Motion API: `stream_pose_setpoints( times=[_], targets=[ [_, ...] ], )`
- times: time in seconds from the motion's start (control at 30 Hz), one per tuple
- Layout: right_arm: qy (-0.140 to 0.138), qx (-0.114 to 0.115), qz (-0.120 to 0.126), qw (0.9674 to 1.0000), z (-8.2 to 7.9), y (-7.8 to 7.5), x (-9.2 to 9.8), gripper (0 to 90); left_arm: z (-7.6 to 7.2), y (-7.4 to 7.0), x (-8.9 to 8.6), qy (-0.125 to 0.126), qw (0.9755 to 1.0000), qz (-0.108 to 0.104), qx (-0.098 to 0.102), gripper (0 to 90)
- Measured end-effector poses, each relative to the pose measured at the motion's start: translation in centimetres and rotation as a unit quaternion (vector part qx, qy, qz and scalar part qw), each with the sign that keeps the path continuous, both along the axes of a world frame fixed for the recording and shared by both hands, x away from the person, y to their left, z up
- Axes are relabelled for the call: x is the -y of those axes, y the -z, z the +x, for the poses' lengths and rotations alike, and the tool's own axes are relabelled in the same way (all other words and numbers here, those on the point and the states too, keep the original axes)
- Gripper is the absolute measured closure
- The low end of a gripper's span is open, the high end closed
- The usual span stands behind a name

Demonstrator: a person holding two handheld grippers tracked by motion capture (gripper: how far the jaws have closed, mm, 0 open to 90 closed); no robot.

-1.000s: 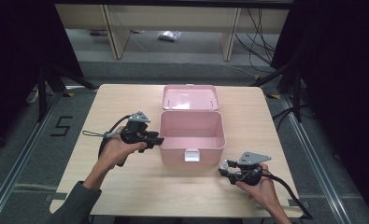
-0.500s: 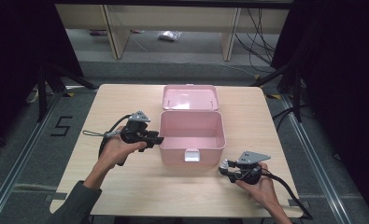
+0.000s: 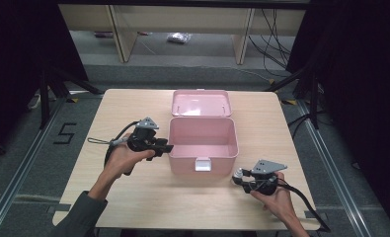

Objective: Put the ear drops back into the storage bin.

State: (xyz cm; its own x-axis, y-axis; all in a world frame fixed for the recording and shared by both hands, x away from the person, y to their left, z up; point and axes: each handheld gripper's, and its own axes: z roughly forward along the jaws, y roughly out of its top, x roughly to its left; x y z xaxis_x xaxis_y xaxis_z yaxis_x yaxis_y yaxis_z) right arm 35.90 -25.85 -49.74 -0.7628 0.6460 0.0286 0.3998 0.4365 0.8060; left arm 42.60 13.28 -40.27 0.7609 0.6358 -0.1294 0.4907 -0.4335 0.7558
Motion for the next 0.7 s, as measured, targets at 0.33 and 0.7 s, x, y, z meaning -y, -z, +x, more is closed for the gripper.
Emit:
stream_pose_setpoints(
  times=[0.33, 0.7],
  targets=[
    [-0.016, 0.020, -0.037, 0.9990, -0.1, -0.5, -0.8, 60.6, 0.0, 0.0, 0.0, 0.000, 1.0000, 0.001, 0.000, 63.0],
    [-0.004, 0.009, -0.022, 0.9997, -0.3, -1.5, 0.0, 60.6, 0.0, 0.0, 0.0, 0.001, 1.0000, 0.001, 0.000, 62.9]
  ],
)
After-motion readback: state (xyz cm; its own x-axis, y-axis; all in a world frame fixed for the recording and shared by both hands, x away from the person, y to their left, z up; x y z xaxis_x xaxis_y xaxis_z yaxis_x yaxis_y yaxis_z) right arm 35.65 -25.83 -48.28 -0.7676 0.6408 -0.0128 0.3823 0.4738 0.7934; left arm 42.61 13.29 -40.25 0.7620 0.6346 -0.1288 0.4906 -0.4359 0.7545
